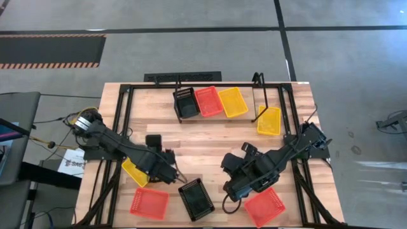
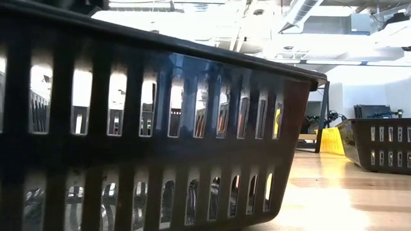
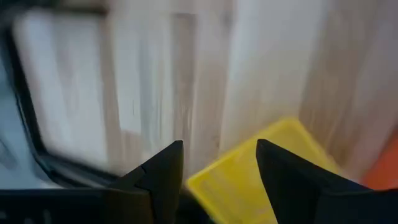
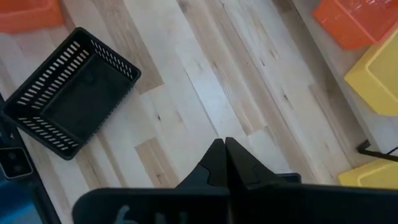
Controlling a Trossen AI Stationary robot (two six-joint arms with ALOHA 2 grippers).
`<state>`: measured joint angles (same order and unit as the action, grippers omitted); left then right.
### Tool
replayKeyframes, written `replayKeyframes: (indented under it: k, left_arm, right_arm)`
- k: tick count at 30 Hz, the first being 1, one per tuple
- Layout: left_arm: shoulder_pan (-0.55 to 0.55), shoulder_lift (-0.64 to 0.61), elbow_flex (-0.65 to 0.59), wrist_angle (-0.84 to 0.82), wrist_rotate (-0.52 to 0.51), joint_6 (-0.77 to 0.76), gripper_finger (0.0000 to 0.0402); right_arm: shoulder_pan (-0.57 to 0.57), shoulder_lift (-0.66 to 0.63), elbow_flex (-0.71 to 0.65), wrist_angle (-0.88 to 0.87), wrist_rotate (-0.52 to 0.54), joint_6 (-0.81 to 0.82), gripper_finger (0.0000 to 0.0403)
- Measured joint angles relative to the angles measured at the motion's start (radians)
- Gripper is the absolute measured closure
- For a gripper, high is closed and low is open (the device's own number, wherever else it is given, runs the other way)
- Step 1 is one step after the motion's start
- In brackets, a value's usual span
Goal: Stack baskets on shelf by color
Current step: Stack the bottom yellow bin on top of the other yellow bin on the shelf
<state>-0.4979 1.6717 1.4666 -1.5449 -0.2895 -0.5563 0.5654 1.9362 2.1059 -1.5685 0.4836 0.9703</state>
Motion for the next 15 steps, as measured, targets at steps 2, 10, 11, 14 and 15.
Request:
replayKeyframes:
  k: [2,10,11,14,15]
  left_arm:
    - [-0.001,0.0,0.0,0.005,0.021,0.129,0.0222]
    - [0.071,-0.065,-0.026,0.122,0.086,0.288,0.0246]
    - [0.081,-0.088,-0.053,0.144,0.103,0.292,0.0247]
    - [0.104,-0.169,-0.166,0.2,0.149,0.286,0.0248]
    - [0.109,-0.2,-0.213,0.212,0.154,0.279,0.0248]
  right_arm:
    - [0.0,0.0,0.0,0.0,0.0,0.0,0.0401]
    - [0.0,0.0,0.0,0.007,0.004,-0.002,0.0401]
    - [0.0,0.0,0.0,0.007,0.004,-0.003,0.0401]
    - [0.004,0.0,0.0,0.007,0.006,-0.003,0.04]
    - [0.004,0.0,0.0,0.007,0.007,-0.003,0.04]
